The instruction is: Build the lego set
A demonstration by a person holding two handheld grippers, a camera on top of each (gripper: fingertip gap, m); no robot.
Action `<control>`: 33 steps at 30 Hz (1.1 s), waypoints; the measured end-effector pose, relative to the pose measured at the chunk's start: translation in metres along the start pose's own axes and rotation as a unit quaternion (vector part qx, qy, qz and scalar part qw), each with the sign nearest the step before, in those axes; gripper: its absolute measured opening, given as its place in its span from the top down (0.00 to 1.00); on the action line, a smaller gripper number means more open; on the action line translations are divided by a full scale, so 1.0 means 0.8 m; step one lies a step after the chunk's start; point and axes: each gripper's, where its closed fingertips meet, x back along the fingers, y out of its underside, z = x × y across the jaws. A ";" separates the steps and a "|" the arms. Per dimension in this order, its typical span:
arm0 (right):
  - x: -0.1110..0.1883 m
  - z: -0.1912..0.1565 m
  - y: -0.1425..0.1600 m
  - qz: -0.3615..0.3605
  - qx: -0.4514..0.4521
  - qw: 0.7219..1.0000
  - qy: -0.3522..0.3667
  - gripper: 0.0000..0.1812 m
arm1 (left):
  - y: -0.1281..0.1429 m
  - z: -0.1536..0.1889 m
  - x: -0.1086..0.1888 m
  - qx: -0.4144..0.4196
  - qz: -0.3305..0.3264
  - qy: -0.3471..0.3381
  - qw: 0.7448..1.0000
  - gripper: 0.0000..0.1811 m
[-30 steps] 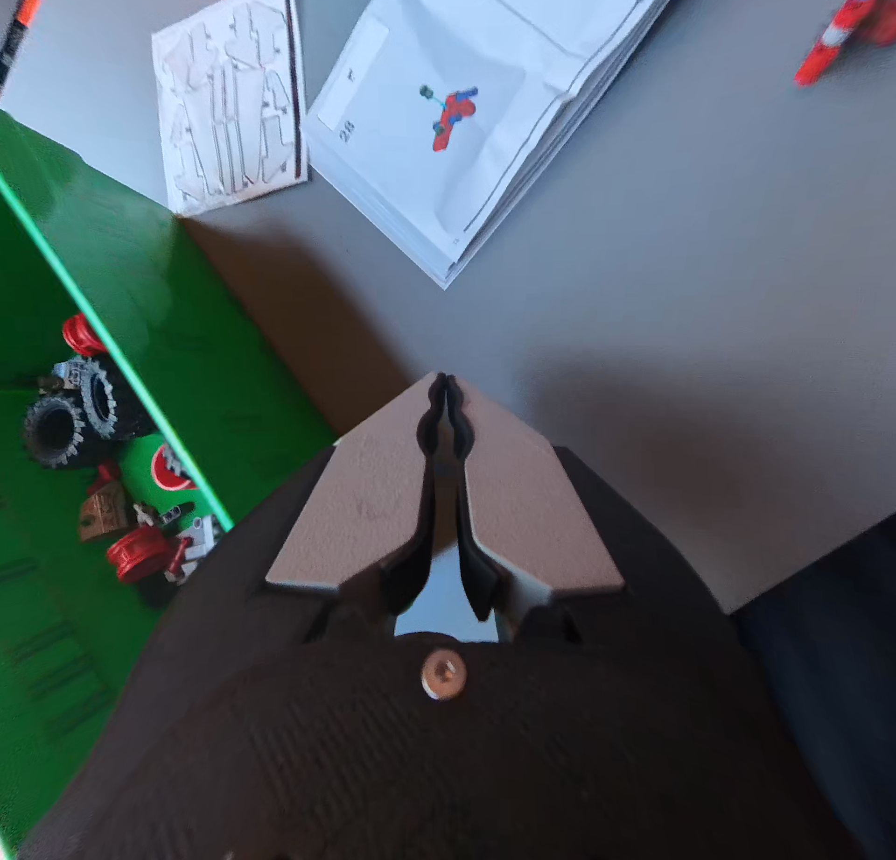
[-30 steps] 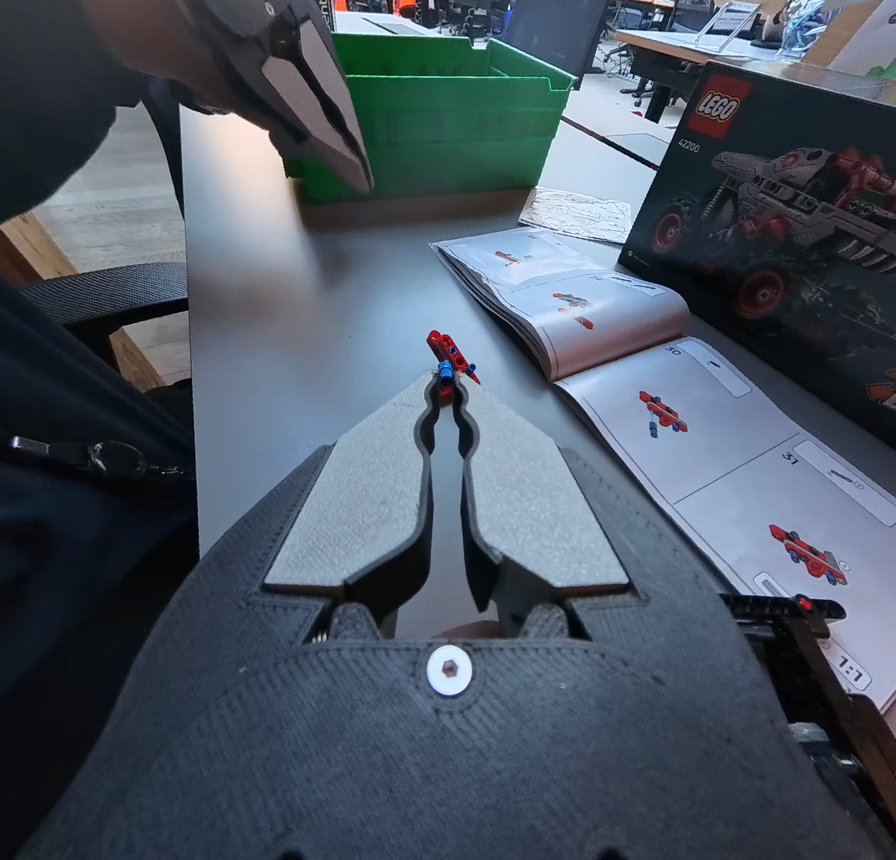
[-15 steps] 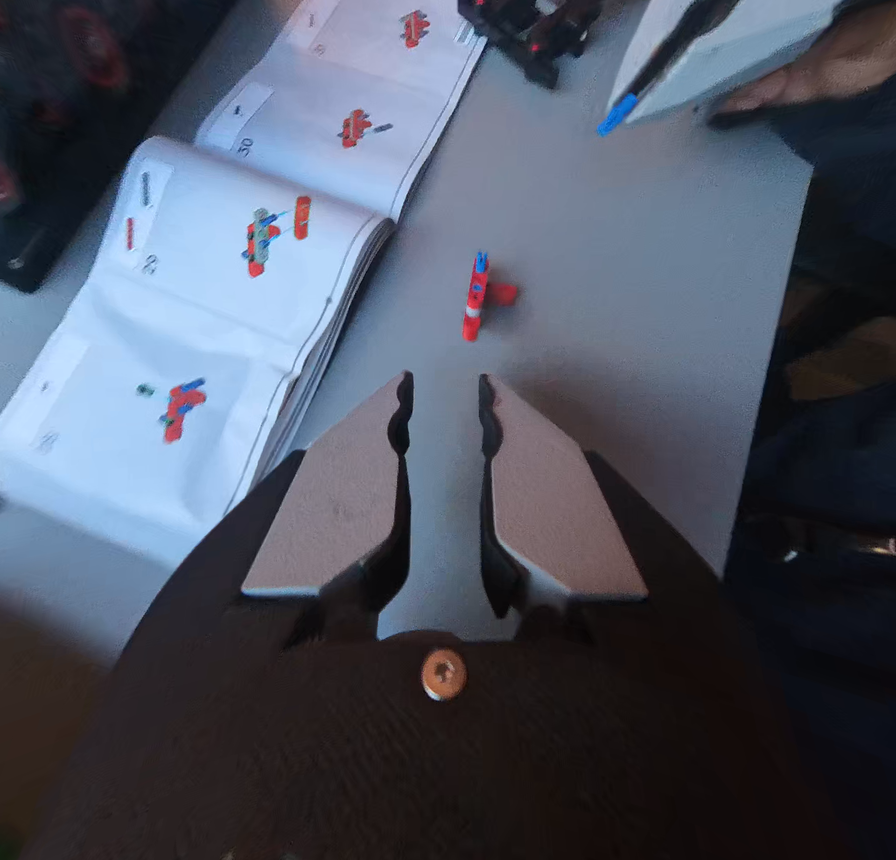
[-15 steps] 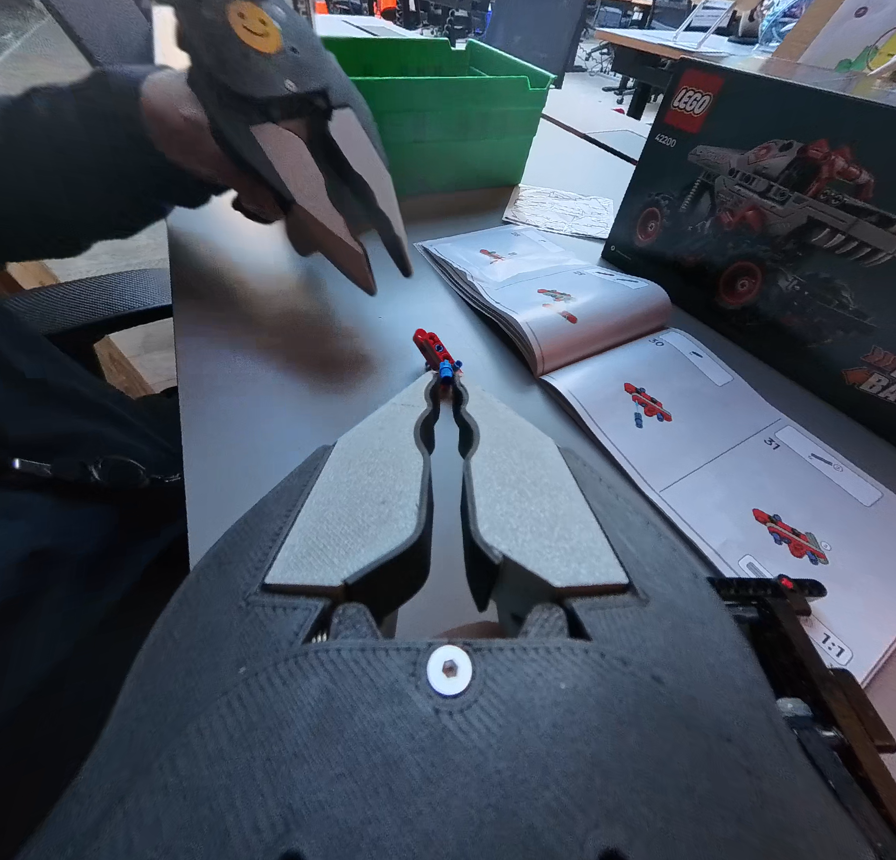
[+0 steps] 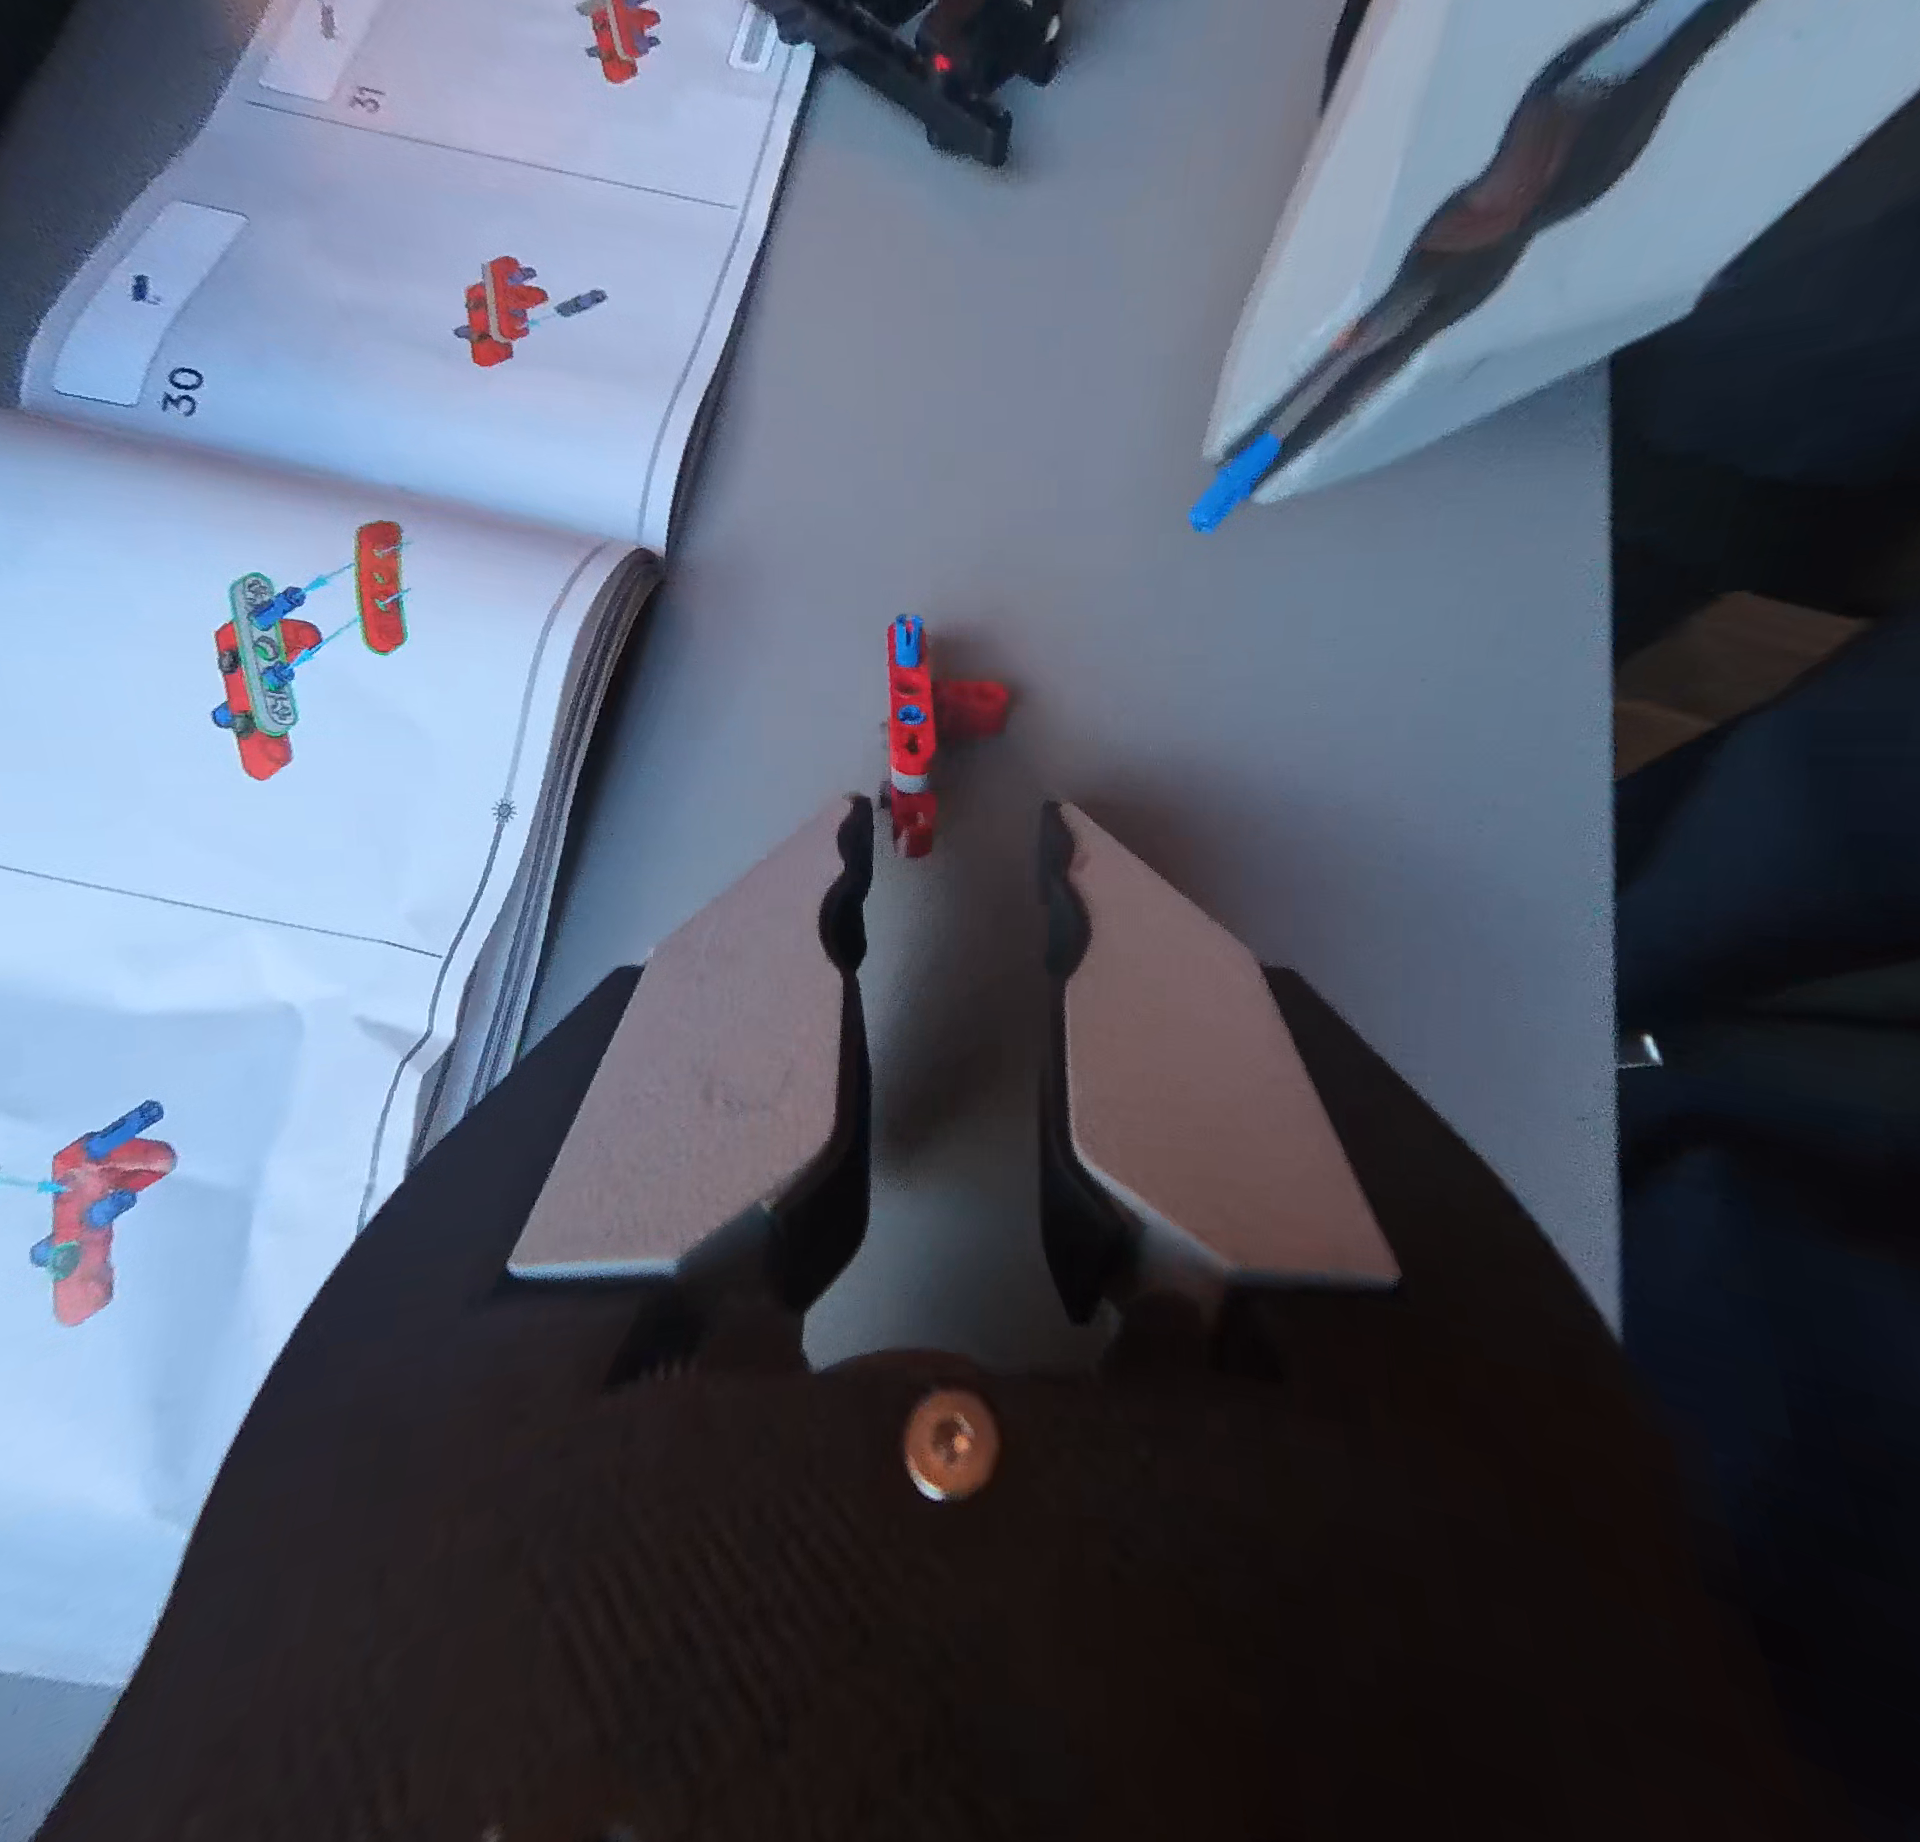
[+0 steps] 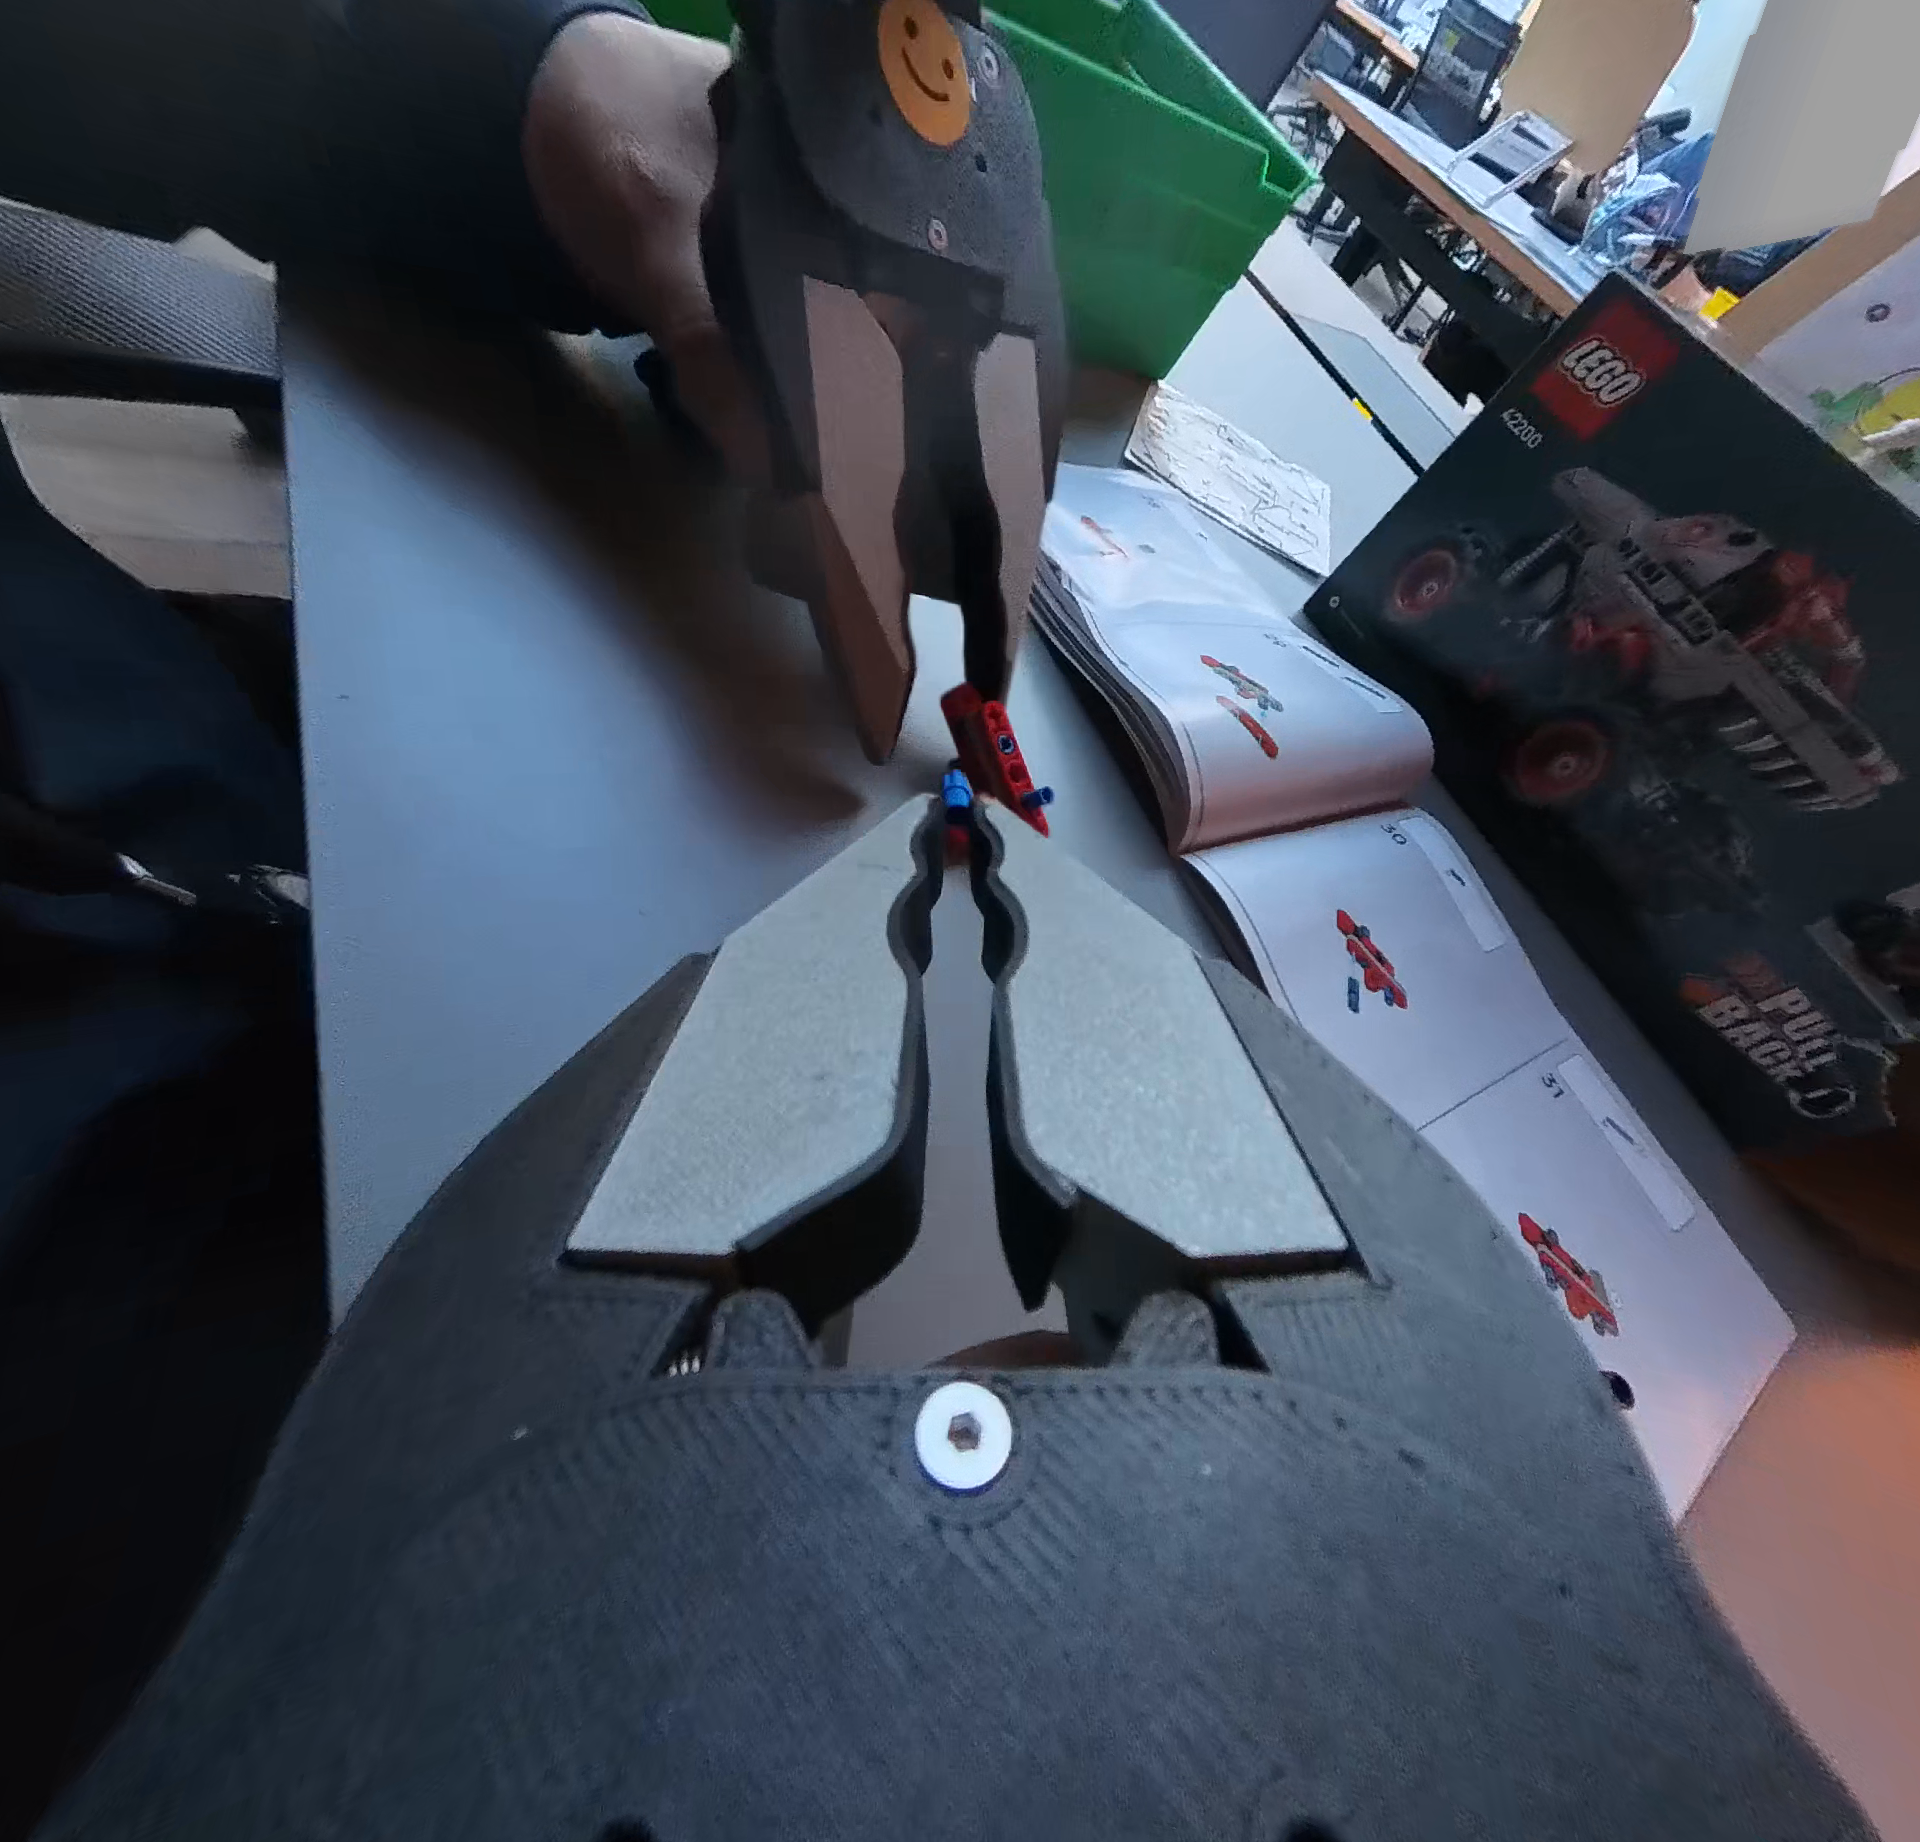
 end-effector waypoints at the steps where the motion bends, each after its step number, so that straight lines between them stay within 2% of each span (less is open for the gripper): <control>1: -0.001 0.003 0.002 -0.005 -0.003 1.000 0.002 1.00 | 0.002 -0.002 -0.001 -0.006 -0.002 -0.007 1.000 0.85; 11: 0.003 0.025 0.009 -0.006 -0.039 0.999 0.023 0.99 | 0.001 -0.006 0.001 -0.005 0.005 -0.022 1.000 0.89; 21: 0.004 0.025 0.006 0.006 -0.055 0.998 0.010 0.99 | -0.007 -0.007 0.005 -0.002 0.030 -0.025 0.999 0.90; 33: 0.003 0.024 0.006 0.008 -0.063 0.998 -0.003 1.00 | -0.008 -0.005 0.004 0.002 0.029 -0.019 0.999 0.90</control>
